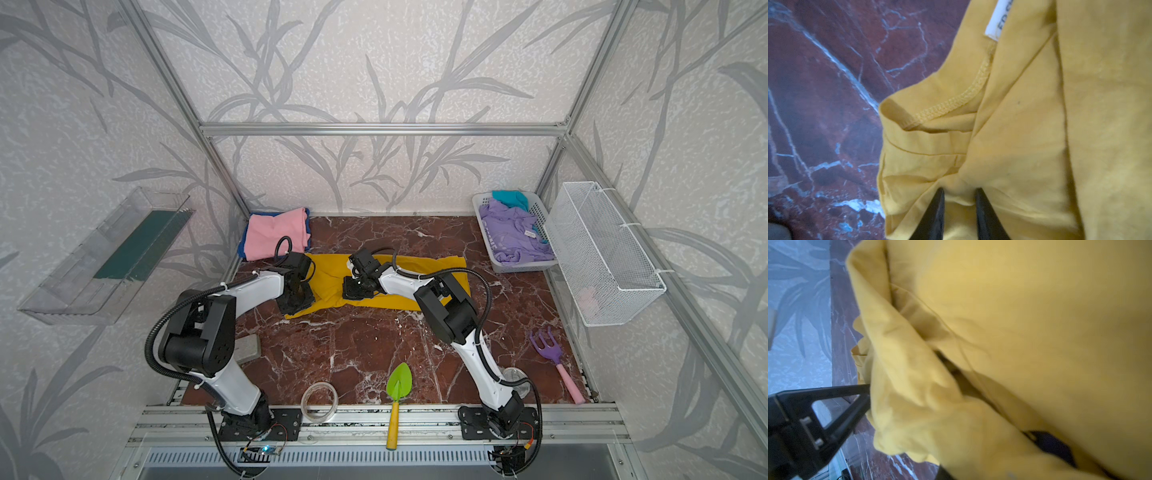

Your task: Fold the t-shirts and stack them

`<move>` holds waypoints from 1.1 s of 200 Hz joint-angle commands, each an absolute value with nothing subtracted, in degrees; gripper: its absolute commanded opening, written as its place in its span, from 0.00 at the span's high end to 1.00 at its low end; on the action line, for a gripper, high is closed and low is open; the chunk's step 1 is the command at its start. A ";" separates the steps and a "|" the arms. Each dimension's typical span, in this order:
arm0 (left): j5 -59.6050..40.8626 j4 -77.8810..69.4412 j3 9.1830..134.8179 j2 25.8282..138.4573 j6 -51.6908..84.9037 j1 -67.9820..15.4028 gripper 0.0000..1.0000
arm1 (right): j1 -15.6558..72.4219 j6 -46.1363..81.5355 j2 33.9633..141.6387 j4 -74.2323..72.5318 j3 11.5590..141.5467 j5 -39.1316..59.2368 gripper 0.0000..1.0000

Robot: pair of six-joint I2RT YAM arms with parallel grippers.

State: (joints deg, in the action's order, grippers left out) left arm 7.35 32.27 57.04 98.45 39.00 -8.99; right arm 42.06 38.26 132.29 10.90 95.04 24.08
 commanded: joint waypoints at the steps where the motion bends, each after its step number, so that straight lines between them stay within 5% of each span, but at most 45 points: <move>1: 10.78 35.02 57.85 100.23 38.54 -7.49 0.72 | 39.81 37.00 126.30 15.61 88.04 21.28 1.00; 49: 7.40 34.89 57.07 97.40 39.31 -9.61 0.73 | 39.55 34.10 119.24 17.84 77.18 18.23 1.00; 126: 7.89 35.99 55.77 95.10 39.91 -10.11 0.73 | 44.48 30.19 126.13 24.33 100.80 19.51 1.00; 143: 7.99 36.54 56.15 95.10 39.84 -10.13 0.73 | 45.95 28.47 128.41 25.53 103.96 19.79 0.93; 166: 7.91 36.53 56.33 95.01 39.86 -10.14 0.72 | 48.16 23.97 131.96 30.57 109.64 17.25 0.67; 204: 7.37 36.22 56.02 95.47 39.89 -10.03 0.72 | 49.63 21.53 137.22 35.57 115.92 17.35 0.62; 220: 7.13 35.97 55.95 95.70 39.90 -10.09 0.72 | 50.01 21.53 138.69 36.23 117.14 16.99 0.49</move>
